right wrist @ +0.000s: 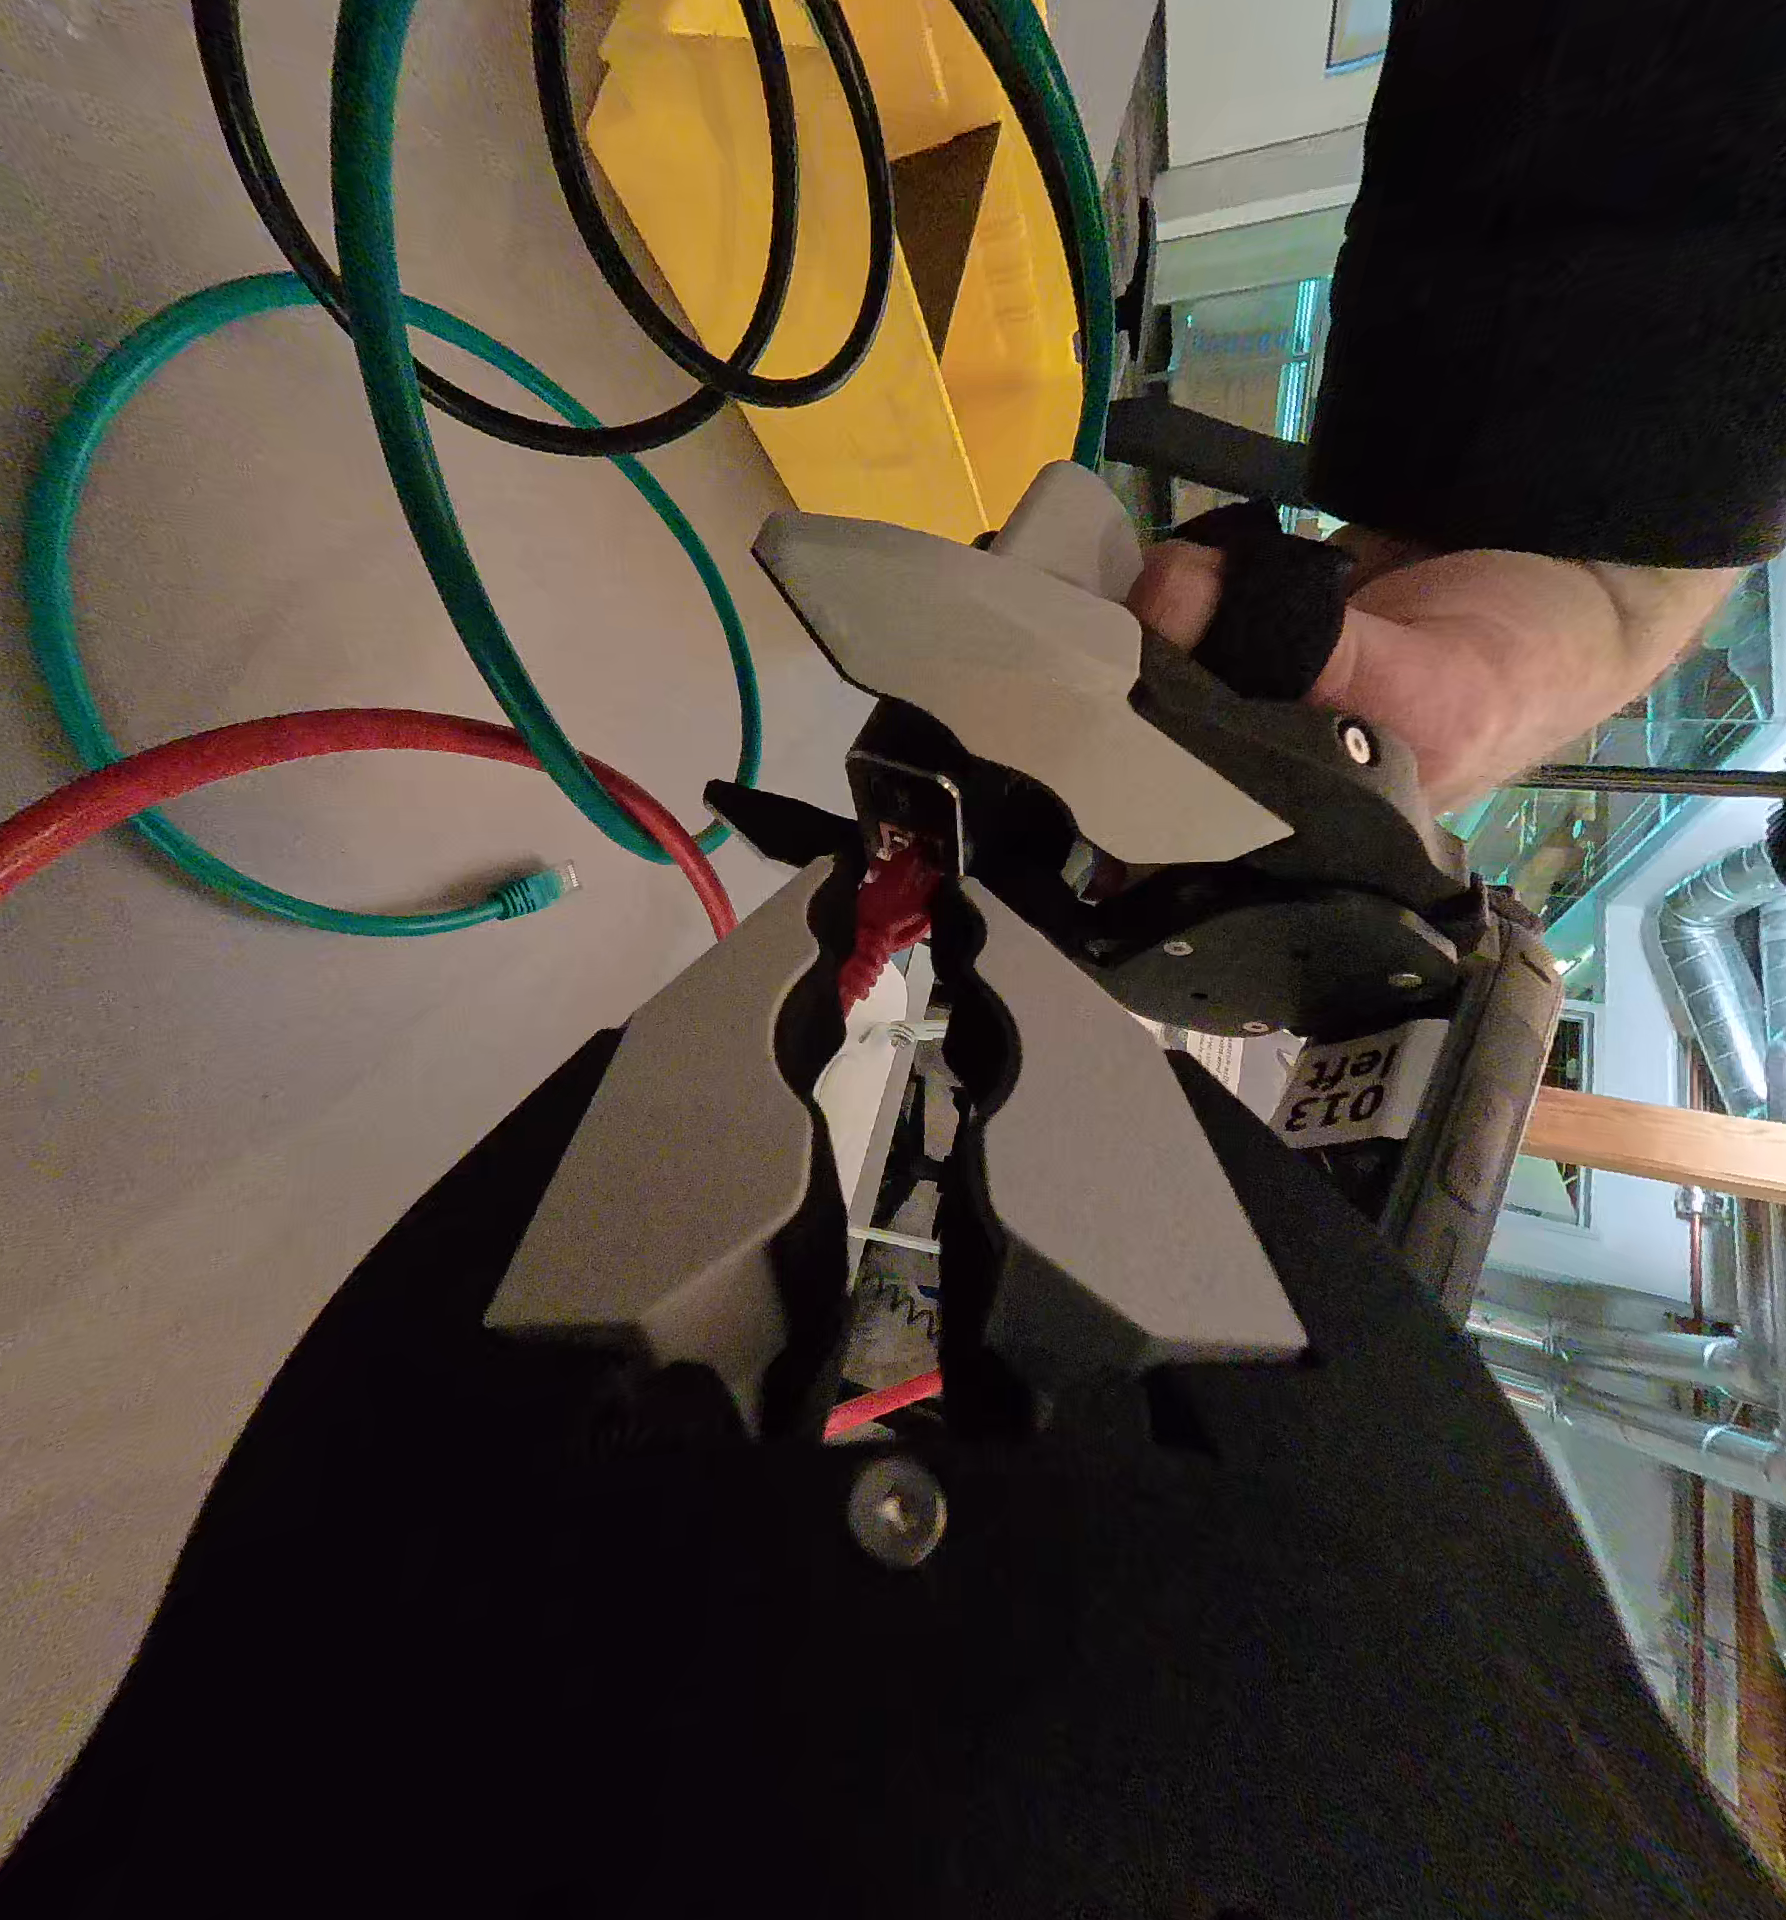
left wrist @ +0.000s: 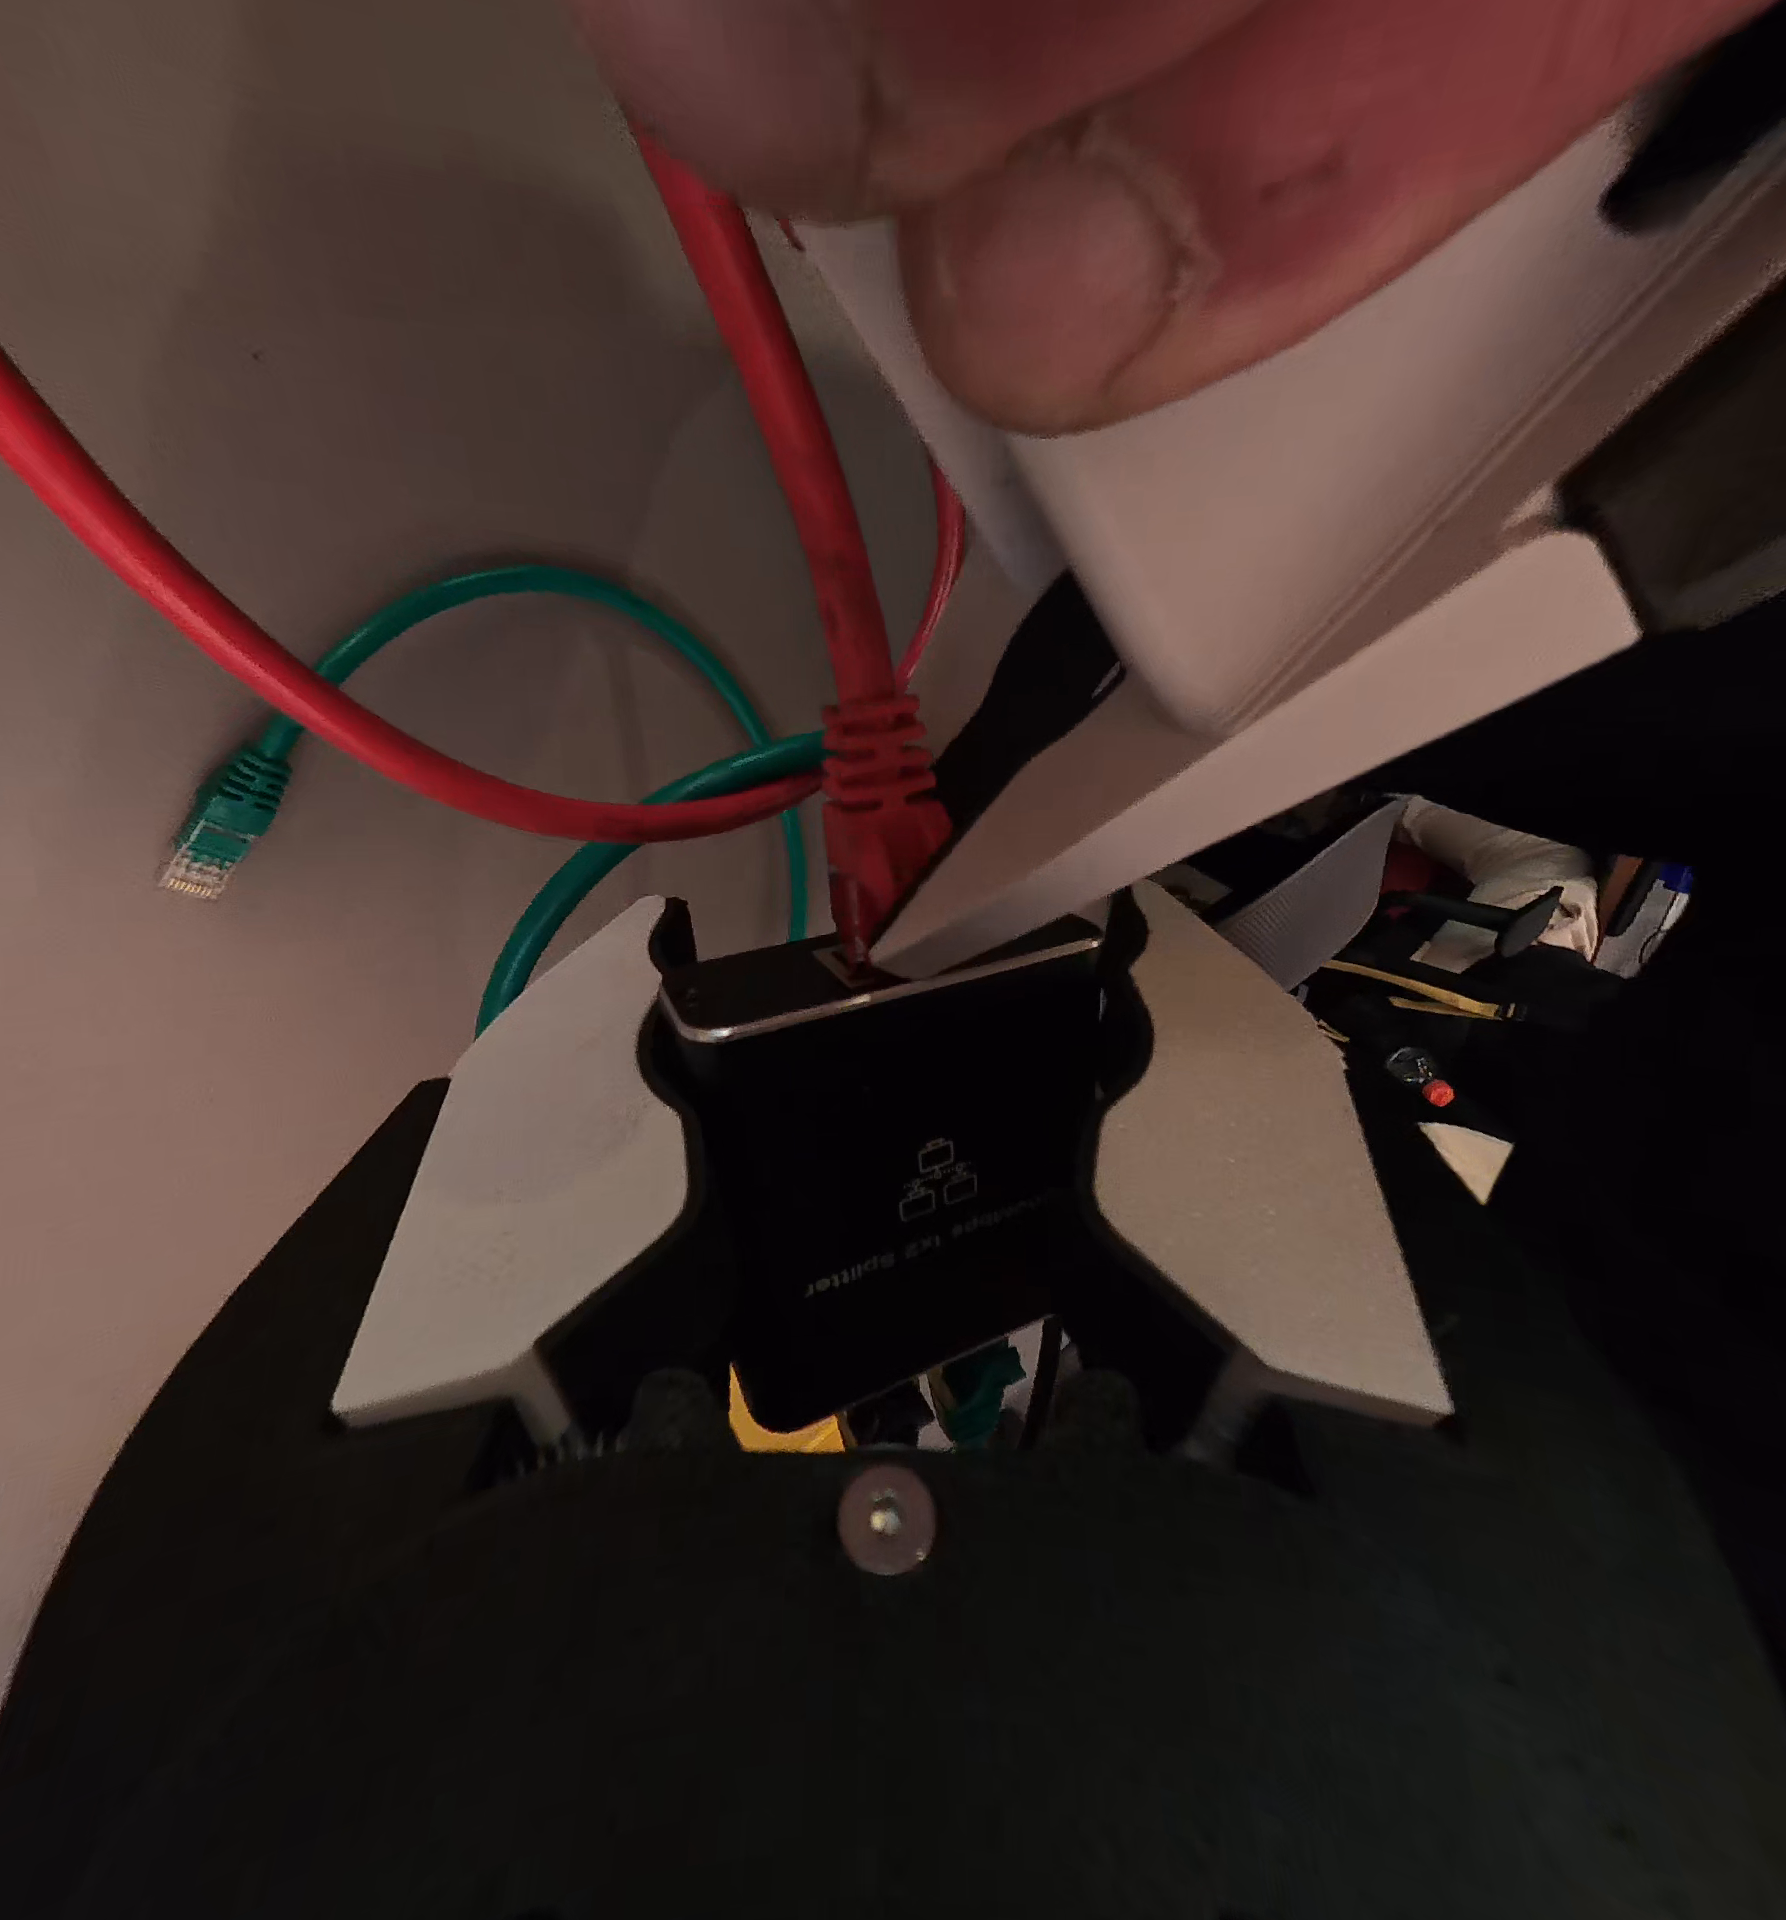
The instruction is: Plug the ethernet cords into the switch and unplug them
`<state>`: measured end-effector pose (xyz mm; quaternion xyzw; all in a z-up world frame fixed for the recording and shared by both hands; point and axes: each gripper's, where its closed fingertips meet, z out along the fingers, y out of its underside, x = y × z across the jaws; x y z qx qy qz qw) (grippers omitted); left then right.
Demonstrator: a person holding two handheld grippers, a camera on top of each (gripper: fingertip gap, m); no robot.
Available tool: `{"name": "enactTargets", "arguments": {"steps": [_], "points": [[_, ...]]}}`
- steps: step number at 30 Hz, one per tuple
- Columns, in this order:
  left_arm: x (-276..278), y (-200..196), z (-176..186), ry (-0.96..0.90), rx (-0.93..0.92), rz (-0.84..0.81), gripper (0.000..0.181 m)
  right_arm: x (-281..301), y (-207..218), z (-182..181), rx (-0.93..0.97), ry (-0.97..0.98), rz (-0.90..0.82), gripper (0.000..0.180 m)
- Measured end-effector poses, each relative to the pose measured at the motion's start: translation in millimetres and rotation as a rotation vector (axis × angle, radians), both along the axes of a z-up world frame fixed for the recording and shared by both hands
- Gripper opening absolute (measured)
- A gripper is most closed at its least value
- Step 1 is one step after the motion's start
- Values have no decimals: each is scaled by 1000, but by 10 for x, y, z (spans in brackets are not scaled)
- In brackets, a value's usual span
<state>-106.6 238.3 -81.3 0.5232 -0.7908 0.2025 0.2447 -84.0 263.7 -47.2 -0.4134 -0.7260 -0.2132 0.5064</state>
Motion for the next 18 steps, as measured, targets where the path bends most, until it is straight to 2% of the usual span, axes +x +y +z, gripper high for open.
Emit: {"name": "enactTargets", "arguments": {"steps": [1,9,12,14,18], "points": [[-2,-10,-7,-4,-8,-1,75,-1,-7,-12,2,-15,-2,12],[67,-44,-38,-95,-76,55,75,117,-38,-21,33,-34,-36,11],[62,33,-4,-167,-102,149,75,259,-89,-56,-11,16,-57,10],[58,39,-4,-196,-40,124,75,276,-163,19,-43,71,-58,11],[149,285,-152,-256,84,234,75,359,-332,311,-118,232,-47,11]]}}
